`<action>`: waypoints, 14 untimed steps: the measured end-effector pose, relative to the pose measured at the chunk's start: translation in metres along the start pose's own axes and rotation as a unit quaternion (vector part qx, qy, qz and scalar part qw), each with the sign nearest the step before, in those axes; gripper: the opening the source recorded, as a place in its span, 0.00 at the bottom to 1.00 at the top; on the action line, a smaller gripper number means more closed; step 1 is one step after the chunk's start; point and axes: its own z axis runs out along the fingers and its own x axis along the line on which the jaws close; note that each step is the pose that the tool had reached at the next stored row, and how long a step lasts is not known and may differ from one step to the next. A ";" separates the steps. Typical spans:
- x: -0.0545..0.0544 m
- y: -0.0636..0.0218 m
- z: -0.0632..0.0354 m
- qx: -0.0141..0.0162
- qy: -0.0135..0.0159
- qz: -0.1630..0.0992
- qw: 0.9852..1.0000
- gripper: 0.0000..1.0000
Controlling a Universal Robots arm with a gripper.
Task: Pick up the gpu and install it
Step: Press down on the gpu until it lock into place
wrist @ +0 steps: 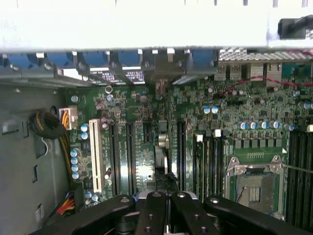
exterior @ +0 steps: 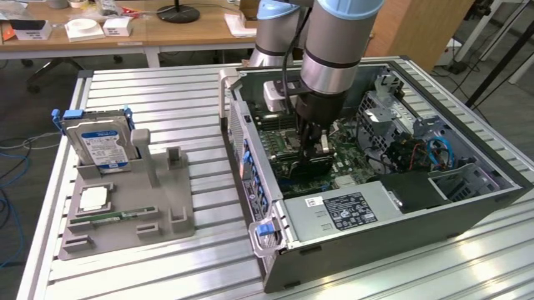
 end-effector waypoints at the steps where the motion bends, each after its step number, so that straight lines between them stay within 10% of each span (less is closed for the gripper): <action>1: 0.000 -0.0039 0.0002 -0.002 0.000 0.000 1.000 0.11; 6: -0.001 -0.0239 0.0025 -0.005 0.000 0.000 1.000 0.11; 14: -0.001 -0.0246 0.0109 -0.005 0.001 0.000 1.000 0.11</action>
